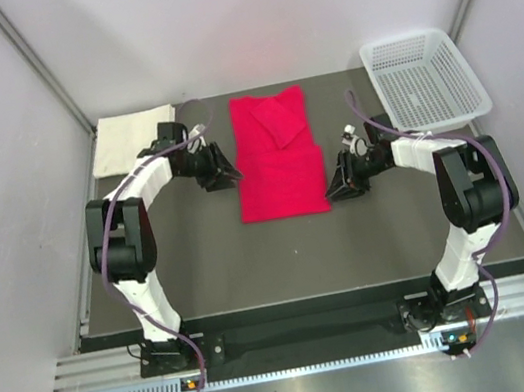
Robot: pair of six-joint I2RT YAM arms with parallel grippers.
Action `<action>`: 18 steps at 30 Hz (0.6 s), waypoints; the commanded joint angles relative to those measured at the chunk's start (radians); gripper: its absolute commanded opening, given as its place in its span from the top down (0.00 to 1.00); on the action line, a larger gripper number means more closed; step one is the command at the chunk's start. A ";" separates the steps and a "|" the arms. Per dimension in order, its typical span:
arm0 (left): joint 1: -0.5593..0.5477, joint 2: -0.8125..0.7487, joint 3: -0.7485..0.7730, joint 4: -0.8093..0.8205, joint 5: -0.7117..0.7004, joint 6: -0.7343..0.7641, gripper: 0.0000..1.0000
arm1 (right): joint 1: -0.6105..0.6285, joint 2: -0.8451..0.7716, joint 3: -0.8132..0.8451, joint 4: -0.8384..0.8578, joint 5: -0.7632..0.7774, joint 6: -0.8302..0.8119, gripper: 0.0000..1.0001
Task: Fold and stack the t-shirts
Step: Fold the tshirt
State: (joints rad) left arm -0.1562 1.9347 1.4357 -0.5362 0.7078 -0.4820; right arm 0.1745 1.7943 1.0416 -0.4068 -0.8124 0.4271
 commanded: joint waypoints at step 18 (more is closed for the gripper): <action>-0.049 0.015 -0.303 0.179 -0.028 -0.004 0.51 | 0.006 0.010 -0.092 0.091 0.022 -0.059 0.57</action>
State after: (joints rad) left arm -0.1993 1.9697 1.1828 -0.4034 0.7261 -0.4732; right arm 0.1745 1.8118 0.9699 -0.4026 -0.7856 0.3473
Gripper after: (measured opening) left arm 0.490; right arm 0.435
